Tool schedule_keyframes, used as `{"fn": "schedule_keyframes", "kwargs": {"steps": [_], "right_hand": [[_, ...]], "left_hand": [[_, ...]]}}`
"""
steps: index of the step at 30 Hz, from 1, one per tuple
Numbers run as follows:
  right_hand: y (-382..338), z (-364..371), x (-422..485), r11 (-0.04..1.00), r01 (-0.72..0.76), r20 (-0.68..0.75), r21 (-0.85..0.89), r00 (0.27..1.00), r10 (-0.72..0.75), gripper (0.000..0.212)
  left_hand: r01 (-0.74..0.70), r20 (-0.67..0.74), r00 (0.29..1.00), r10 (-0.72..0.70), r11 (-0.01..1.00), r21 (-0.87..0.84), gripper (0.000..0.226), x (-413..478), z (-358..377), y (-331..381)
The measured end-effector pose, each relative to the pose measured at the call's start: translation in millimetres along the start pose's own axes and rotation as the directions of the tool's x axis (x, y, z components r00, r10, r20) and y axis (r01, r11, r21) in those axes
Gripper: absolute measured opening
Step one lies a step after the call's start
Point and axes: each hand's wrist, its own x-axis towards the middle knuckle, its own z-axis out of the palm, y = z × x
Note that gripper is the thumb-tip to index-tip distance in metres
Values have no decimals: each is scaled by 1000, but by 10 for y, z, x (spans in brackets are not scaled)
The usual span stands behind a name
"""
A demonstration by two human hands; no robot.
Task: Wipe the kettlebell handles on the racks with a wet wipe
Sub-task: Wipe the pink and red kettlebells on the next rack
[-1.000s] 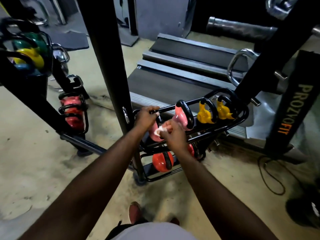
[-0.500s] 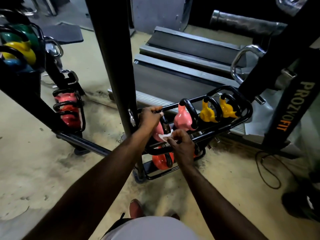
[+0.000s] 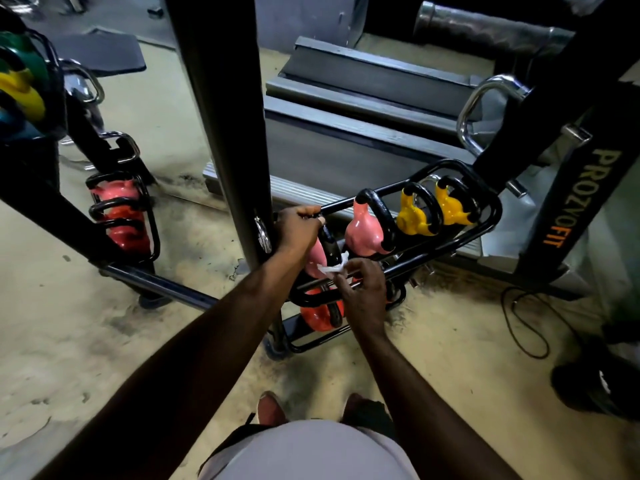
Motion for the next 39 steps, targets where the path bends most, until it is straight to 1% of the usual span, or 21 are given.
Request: {"fn": "schedule_keyframes", "kwargs": {"steps": [2,4,5,7,9,11,12,14,15,17,19,21,24,27,31,32,33,35,37,38,39], "right_hand": [[4,-15,49,987,-104,67,125,993,96,19],[10,-51,132,926,-251,194,281,960,202,11],[8,-79,178,886,-301,253,353,942,220,7],[-39,-118,330,829,-347,347,439,916,200,13],[-161,-97,511,835,-363,388,413,900,199,13],[-267,-35,637,872,-356,366,335,902,228,7],[-289,-9,658,912,-310,332,268,919,215,8],[-278,-4,603,993,-84,256,79,965,61,18],[-256,-6,554,997,71,244,-15,968,-65,20],[-246,1,496,936,326,267,-131,921,-283,21],[-303,51,590,917,372,277,-144,905,-323,21],[-369,101,712,966,246,260,-76,940,-219,20],[-318,31,746,984,-92,288,150,956,46,18],[-164,-131,611,879,-353,447,321,874,188,21],[-210,-17,890,796,-536,550,280,769,325,20],[-268,36,987,813,-524,536,253,776,333,20],[-314,85,1047,869,-447,504,211,812,295,20],[-369,118,1023,986,-150,426,67,898,108,21],[-356,104,862,971,207,381,-121,913,-147,25],[-352,83,787,934,316,369,-164,898,-239,25],[-324,74,751,925,347,353,-158,894,-275,24]], "left_hand": [[15,-7,1000,-15,1000,-12,29,21,-43,3],[46,-2,999,-46,999,-24,29,19,-50,23],[62,1,998,-62,998,-27,29,9,-39,31],[85,-4,996,-86,996,-39,26,-13,-1,69],[113,-1,994,-113,990,-83,24,-37,-9,126],[138,-17,990,-140,987,-81,24,-69,-29,175],[138,-31,990,-141,988,-75,24,-102,-28,197],[133,-44,990,-137,987,-87,26,-152,-15,225],[128,-50,990,-133,988,-84,26,-164,-10,231],[119,-66,990,-124,990,-80,27,-170,-3,252],[109,-73,991,-115,991,-72,28,-151,-2,267],[117,-78,989,-122,991,-71,27,-129,8,255],[136,-76,987,-141,988,-70,27,-154,17,196],[125,-80,988,-131,989,-74,24,-114,14,157],[67,-95,993,-73,995,-71,16,-90,26,206],[66,-112,991,-71,996,-53,15,-98,25,207],[67,-132,989,-70,997,-31,15,-115,20,196],[72,-171,983,-73,997,-9,24,-109,1,169],[90,-196,976,-91,996,-17,35,-113,-20,181],[94,-192,976,-101,995,-45,40,-125,-21,210],[95,-171,979,-108,992,-85,43,-142,-10,243]]}}
